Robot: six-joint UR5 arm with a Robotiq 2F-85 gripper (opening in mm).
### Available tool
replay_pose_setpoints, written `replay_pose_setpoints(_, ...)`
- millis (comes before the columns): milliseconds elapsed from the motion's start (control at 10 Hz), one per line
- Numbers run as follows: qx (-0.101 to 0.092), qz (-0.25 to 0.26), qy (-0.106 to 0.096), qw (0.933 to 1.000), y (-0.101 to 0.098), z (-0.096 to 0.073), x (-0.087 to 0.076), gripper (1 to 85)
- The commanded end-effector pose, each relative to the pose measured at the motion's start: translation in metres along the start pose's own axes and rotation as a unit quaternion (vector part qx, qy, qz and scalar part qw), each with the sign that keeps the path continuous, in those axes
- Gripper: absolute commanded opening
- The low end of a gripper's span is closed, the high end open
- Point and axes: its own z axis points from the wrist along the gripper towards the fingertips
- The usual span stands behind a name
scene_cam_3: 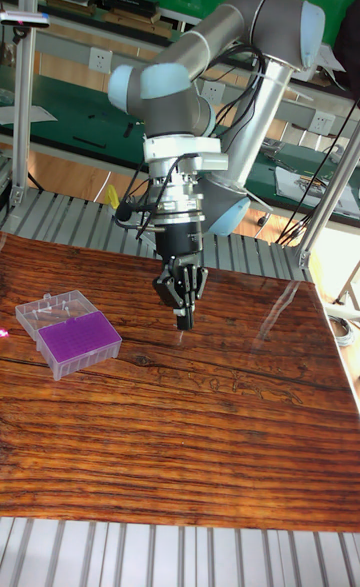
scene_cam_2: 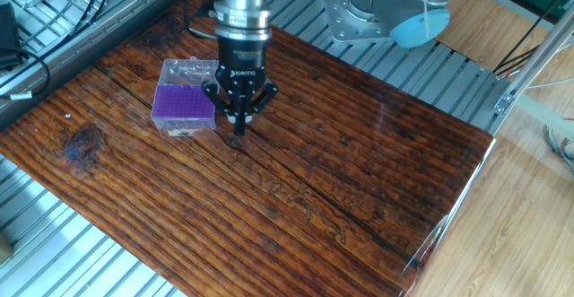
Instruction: Insert a small pipette tip into the holder for small pipette tips
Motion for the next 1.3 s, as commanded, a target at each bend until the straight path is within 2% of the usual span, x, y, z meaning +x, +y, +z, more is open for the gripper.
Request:
replay_pose_setpoints(0, -0.03, -0.045, -0.033, 0.998, 0.013, -0.008, -0.01, 12.3)
replay_pose_setpoints(100, -0.028, -0.046, -0.034, 0.998, 0.012, -0.008, -0.011, 12.3)
replay_pose_setpoints(300, -0.05, -0.028, -0.037, 0.9977, 0.023, -0.009, -0.013, 13.3)
replay_pose_setpoints(400, -0.054, -0.017, -0.03, 0.998, 0.025, -0.008, -0.009, 14.0)
replay_pose_setpoints(500, -0.043, 0.001, -0.012, 0.999, 0.019, -0.008, 0.0, 14.0)
replay_pose_setpoints(600, -0.033, 0.007, -0.006, 0.9994, 0.014, -0.007, 0.003, 14.0)
replay_pose_setpoints(800, -0.018, -0.028, 0.004, 0.9994, 0.006, -0.007, 0.008, 14.0)
replay_pose_setpoints(900, -0.01, -0.042, 0.003, 0.999, 0.009, -0.007, 0.002, 14.0)
replay_pose_setpoints(1000, -0.018, -0.055, -0.015, 0.9982, 0.017, -0.009, -0.006, 14.0)
replay_pose_setpoints(1100, -0.032, -0.081, -0.042, 0.9954, 0.019, -0.014, -0.013, 14.3)
replay_pose_setpoints(1200, -0.043, -0.099, -0.053, 0.9928, 0.013, -0.021, -0.008, 15.0)
